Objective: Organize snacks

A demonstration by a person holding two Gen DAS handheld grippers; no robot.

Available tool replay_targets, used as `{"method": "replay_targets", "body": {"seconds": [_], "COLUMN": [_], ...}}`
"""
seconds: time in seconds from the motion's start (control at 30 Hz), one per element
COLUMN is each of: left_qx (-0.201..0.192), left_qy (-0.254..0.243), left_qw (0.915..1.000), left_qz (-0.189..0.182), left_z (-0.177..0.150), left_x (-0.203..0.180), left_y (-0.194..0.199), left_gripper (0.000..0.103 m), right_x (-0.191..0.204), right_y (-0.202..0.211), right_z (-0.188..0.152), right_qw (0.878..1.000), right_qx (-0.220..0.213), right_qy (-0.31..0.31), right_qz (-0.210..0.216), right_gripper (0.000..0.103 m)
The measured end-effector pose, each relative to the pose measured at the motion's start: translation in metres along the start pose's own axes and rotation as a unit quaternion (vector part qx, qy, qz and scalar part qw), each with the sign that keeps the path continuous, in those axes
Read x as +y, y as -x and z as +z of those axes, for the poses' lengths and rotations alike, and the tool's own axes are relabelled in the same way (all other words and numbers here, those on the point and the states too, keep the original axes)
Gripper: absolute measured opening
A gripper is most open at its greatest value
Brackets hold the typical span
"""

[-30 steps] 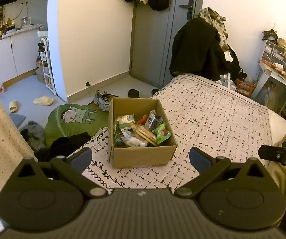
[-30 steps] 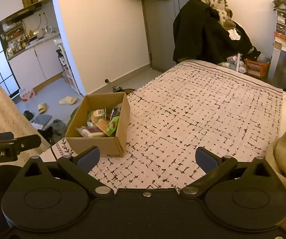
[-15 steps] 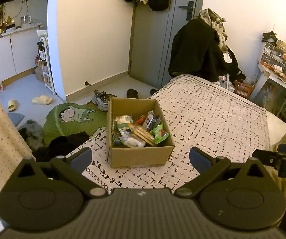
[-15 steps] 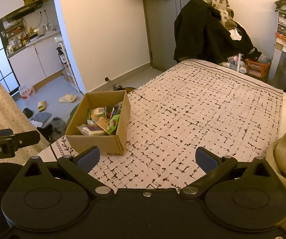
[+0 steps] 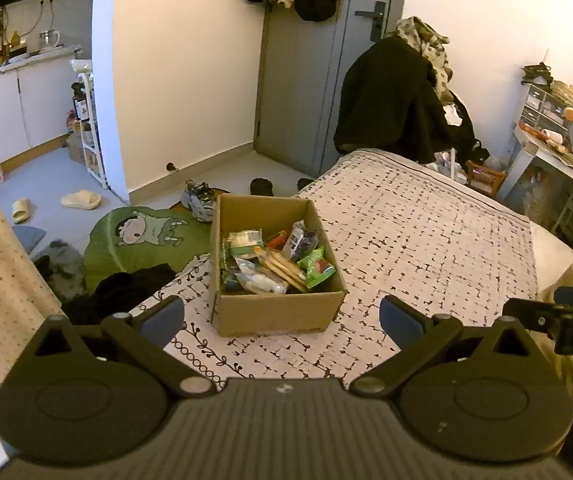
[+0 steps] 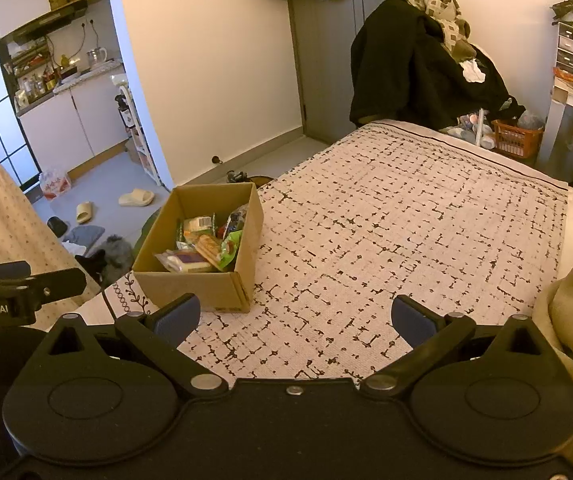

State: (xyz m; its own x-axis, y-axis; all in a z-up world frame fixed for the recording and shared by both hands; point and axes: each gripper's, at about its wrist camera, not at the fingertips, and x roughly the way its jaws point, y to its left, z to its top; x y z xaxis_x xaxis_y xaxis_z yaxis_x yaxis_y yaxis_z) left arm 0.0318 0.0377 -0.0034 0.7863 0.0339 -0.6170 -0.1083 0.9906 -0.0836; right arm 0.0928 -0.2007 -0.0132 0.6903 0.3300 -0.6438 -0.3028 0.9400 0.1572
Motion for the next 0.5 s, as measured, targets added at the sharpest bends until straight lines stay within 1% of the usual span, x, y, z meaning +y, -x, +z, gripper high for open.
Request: {"method": "replay_targets", "body": {"seconds": [0.23,0.5], "left_qx": [0.004,0.002], "left_qy": [0.008,0.003], "left_qw": [1.0000,1.0000], "left_qz": [0.000,-0.001], "left_z": [-0.0030,-0.0039], "left_x": [0.0004,-0.0024], "left_y": [-0.0012,0.0010], "left_gripper": [0.103,0.103], "right_x": [-0.0001,0.0005], "right_y": [0.0012,0.0020], "right_z": [-0.0005,-0.0002], "right_qw": [1.000,1.000], "right_qx": [-0.002,-0.002], "right_qy": [0.002,0.002], "right_qz": [0.001,0.001], "right_gripper": [0.103,0.103]}}
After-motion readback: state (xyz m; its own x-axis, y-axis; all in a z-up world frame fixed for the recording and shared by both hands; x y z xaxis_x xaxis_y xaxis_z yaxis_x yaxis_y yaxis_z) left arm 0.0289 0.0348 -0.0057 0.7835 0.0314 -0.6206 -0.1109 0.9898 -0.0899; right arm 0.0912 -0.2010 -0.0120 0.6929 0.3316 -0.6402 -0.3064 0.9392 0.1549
